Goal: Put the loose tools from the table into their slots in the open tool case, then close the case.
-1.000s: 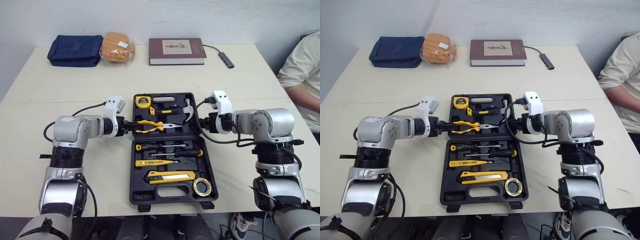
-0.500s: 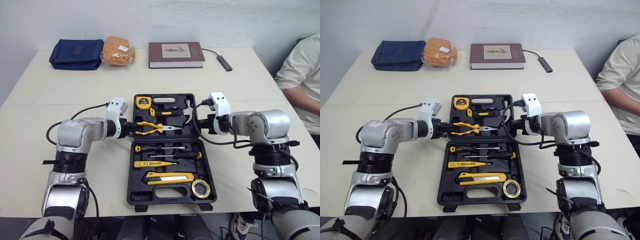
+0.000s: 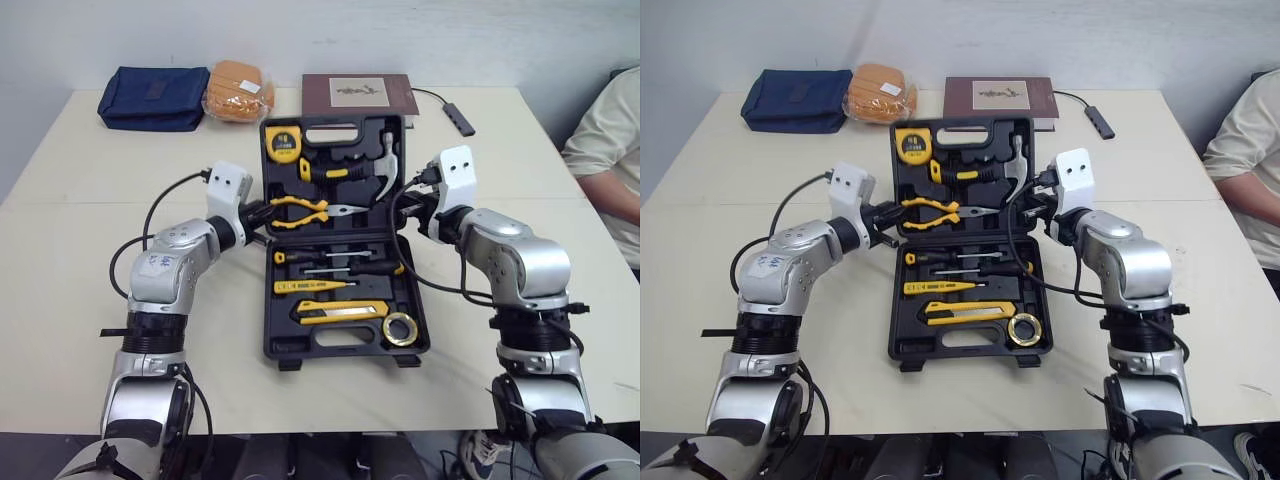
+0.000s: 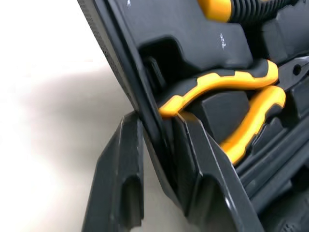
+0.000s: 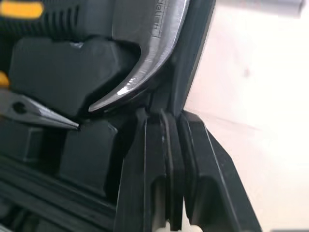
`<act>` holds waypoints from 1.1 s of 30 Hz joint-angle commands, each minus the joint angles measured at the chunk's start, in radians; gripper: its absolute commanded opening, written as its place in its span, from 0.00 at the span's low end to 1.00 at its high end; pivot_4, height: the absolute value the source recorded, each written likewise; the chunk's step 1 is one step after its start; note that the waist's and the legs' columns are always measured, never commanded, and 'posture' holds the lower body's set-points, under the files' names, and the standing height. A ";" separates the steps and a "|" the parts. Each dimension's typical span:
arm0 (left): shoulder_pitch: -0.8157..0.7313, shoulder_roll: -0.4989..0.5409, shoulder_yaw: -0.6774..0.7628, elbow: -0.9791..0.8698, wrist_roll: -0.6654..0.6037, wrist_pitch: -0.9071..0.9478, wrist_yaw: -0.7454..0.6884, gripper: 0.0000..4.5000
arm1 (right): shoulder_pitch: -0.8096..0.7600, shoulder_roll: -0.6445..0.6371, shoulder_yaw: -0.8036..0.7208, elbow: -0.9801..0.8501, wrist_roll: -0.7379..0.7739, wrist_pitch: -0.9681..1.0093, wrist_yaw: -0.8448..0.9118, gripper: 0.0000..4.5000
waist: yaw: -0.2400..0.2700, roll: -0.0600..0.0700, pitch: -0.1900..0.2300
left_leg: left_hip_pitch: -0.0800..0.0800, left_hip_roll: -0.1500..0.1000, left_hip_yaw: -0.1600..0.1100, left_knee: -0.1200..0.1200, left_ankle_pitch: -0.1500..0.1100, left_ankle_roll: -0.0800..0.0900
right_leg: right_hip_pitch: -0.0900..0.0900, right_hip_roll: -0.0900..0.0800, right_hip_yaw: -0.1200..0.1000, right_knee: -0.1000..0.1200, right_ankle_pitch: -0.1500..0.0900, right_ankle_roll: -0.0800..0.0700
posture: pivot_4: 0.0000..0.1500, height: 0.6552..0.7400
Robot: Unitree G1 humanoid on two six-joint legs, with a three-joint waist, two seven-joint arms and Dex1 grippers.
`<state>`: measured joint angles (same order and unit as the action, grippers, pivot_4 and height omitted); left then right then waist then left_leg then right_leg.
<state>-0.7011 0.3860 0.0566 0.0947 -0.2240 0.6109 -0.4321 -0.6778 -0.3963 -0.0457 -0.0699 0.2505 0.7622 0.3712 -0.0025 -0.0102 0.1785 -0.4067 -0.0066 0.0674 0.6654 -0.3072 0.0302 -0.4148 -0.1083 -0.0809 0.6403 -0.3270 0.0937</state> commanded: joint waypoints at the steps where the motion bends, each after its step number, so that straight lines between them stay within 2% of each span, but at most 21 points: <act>1: 0.046 0.029 -0.036 -0.092 0.046 -0.245 -0.069 0.05 | 0.109 -0.031 0.048 -0.097 -0.045 -0.228 0.078 0.00 | 0.000 0.000 0.000 | 0.000 0.000 0.001 0.000 0.000 0.000 | 0.000 0.000 0.000 0.000 0.000 0.000 | 1.00 1.00; 5: 0.193 0.049 -0.077 -0.143 0.122 -0.422 -0.061 0.04 | 0.271 -0.086 0.111 -0.077 -0.165 -0.581 0.128 0.00 | -0.003 0.000 0.000 | 0.002 0.000 0.002 -0.001 0.000 0.001 | 0.001 0.000 0.000 -0.003 0.000 0.000 | 1.00 1.00; 8: 0.339 0.096 -0.094 -0.197 0.247 -0.602 -0.003 0.03 | 0.384 -0.164 0.158 -0.034 -0.301 -0.965 0.129 0.00 | -0.002 0.000 0.000 | 0.003 0.001 0.002 -0.001 0.000 0.001 | 0.003 -0.001 0.001 -0.003 0.000 0.000 | 1.00 1.00; 11: 0.450 0.157 -0.082 -0.229 0.356 -0.778 0.050 0.01 | 0.451 -0.231 0.166 0.035 -0.398 -1.248 0.094 0.00 | -0.003 0.000 0.000 | 0.012 0.001 0.003 -0.002 0.000 0.000 | 0.009 -0.001 0.004 -0.004 0.000 0.000 | 1.00 1.00; 13: 0.527 0.176 -0.053 -0.255 0.378 -0.835 0.076 0.01 | 0.486 -0.275 0.163 0.093 -0.463 -1.410 0.067 0.00 | -0.007 0.000 0.000 | 0.022 0.002 0.004 -0.004 -0.001 0.000 | 0.019 -0.001 0.006 -0.008 0.000 0.000 | 1.00 1.00; 15: 0.611 0.189 -0.014 -0.301 0.346 -0.826 0.065 0.01 | 0.526 -0.319 0.145 0.123 -0.512 -1.523 0.035 0.00 | -0.006 0.000 0.000 | 0.027 0.003 0.003 -0.008 -0.001 0.000 | 0.024 -0.002 0.007 -0.011 0.000 0.000 | 1.00 1.00; 16: 0.661 0.200 0.014 -0.339 0.303 -0.791 0.039 0.10 | 0.562 -0.347 0.124 0.099 -0.489 -1.540 0.046 0.00 | -0.006 0.000 0.000 | 0.029 0.003 0.004 -0.009 -0.002 0.000 | 0.025 -0.002 0.008 -0.012 0.000 0.000 | 1.00 1.00; 17: 0.719 0.216 0.052 -0.396 0.203 -0.690 -0.015 0.21 | 0.608 -0.391 0.093 0.032 -0.397 -1.523 0.088 0.14 | -0.005 0.000 0.000 | 0.030 0.003 0.004 -0.010 -0.002 0.000 | 0.026 -0.002 0.008 -0.012 0.000 0.000 | 1.00 1.00; 18: 0.772 0.237 0.094 -0.456 0.095 -0.569 -0.068 0.28 | 0.653 -0.437 0.057 -0.053 -0.272 -1.452 0.141 0.21 | -0.003 0.001 0.000 | 0.031 0.003 0.004 -0.012 -0.002 -0.001 | 0.026 -0.002 0.009 -0.013 0.000 -0.001 | 1.00 1.00; 19: 0.821 0.262 0.146 -0.515 -0.013 -0.454 -0.111 0.36 | 0.702 -0.490 0.019 -0.151 -0.132 -1.320 0.197 0.28 | -0.002 0.001 0.001 | 0.031 0.003 0.004 -0.014 -0.002 0.000 | 0.026 -0.002 0.009 -0.012 0.000 -0.001 | 1.00 1.00; 21: 0.917 0.336 0.287 -0.610 -0.217 -0.255 -0.192 0.56 | 0.824 -0.626 -0.090 -0.330 0.149 -1.062 0.309 0.51 | -0.003 0.002 0.002 | 0.031 0.004 0.003 -0.015 -0.001 0.000 | 0.026 -0.002 0.009 -0.013 -0.001 -0.001 | 1.00 1.00; 23: 1.008 0.412 0.425 -0.653 -0.399 -0.091 -0.288 0.75 | 0.993 -0.748 -0.238 -0.449 0.334 -0.870 0.477 0.72 | -0.001 0.001 0.003 | 0.033 0.004 0.000 -0.012 -0.002 0.000 | 0.031 -0.002 0.007 -0.015 -0.001 -0.001 | 1.00 1.00; 25: 1.087 0.478 0.529 -0.652 -0.529 0.034 -0.389 0.75 | 1.127 -0.790 -0.375 -0.516 0.459 -0.723 0.602 0.72 | 0.003 -0.003 0.001 | 0.042 0.005 -0.006 -0.014 -0.008 0.006 | 0.043 -0.002 0.003 -0.020 -0.002 -0.004 | 1.00 1.00; 28: 1.095 0.523 0.563 -0.595 -0.519 0.057 -0.425 0.75 | 1.212 -0.782 -0.453 -0.557 0.573 -0.571 0.672 0.72 | 0.015 0.000 0.003 | 0.046 0.005 -0.010 -0.014 -0.012 0.008 | 0.050 -0.002 0.001 -0.024 -0.004 -0.007 | 1.00 1.00; 32: 0.976 0.545 0.482 -0.511 -0.460 0.029 -0.424 0.75 | 1.218 -0.751 -0.402 -0.555 0.521 -0.511 0.713 0.72 | 0.030 0.001 0.003 | 0.049 0.005 -0.010 -0.016 -0.016 0.003 | 0.053 -0.002 0.001 -0.028 -0.007 -0.012 | 1.00 1.00; 33: 0.919 0.548 0.445 -0.483 -0.443 0.020 -0.420 0.75 | 1.219 -0.743 -0.378 -0.543 0.489 -0.517 0.732 0.67 | 0.033 0.001 0.003 | 0.048 0.005 -0.010 -0.016 -0.016 0.003 | 0.053 -0.002 0.001 -0.029 -0.006 -0.012 | 1.00 1.00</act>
<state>0.2529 0.9213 0.5266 -0.4025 -0.6848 0.6565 -0.8515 0.5376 -1.1555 -0.4401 -0.6123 0.7647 0.2413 1.0782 0.0303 -0.0088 0.1816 -0.3585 -0.0020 0.0567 0.6488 -0.3231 0.0327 -0.3617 -0.1108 -0.0802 0.6108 -0.3323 0.0839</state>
